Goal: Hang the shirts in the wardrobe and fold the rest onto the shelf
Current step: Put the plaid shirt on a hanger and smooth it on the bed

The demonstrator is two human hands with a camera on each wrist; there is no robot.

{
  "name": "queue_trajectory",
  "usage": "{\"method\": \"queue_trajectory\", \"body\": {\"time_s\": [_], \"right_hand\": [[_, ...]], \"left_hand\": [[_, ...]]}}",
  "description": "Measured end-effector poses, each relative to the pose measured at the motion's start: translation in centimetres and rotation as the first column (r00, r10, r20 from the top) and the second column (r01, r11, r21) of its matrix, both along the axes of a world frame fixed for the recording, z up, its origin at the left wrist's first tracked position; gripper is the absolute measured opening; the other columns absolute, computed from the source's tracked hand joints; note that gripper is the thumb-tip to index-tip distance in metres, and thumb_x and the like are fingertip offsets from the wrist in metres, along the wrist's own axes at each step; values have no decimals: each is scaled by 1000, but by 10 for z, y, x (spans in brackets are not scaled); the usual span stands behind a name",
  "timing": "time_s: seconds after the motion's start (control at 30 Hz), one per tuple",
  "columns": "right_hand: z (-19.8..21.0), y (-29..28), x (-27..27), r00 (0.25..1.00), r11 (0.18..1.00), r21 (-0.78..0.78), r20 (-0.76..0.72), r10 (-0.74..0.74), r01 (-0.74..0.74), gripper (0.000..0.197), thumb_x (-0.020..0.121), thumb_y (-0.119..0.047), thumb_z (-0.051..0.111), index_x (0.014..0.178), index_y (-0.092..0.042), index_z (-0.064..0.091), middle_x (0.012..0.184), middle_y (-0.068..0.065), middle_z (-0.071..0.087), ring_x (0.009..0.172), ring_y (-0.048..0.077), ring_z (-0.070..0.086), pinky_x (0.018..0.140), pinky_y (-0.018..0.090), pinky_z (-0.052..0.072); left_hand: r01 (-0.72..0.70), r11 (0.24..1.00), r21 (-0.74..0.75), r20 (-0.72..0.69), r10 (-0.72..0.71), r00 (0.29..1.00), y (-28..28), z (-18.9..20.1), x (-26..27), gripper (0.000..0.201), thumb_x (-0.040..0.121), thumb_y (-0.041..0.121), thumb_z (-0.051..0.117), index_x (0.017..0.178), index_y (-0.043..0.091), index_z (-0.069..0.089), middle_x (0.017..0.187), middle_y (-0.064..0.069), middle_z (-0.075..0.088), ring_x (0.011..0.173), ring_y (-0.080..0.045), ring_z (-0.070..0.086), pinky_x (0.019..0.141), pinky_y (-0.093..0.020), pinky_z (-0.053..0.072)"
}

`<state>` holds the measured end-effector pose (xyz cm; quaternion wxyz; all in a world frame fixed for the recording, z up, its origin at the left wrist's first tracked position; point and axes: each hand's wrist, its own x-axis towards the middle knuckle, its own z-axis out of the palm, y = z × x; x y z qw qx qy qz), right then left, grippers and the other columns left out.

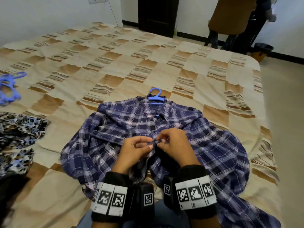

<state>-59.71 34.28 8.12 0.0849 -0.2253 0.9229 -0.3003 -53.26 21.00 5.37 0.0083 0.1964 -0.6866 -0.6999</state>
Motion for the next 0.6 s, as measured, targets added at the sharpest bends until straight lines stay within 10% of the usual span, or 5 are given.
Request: {"method": "queue_trajectory", "body": {"time_s": [0.6], "right_hand": [[-4, -3, -4, 966, 959, -283, 251, 66, 8, 15, 76, 6, 68, 78, -9, 70, 60, 2, 60, 46, -4, 53, 56, 9, 47]], "left_hand": [[-102, 990, 100, -6, 103, 995, 3, 5, -2, 22, 79, -11, 64, 90, 9, 65, 72, -7, 61, 58, -9, 58, 59, -15, 52]]}}
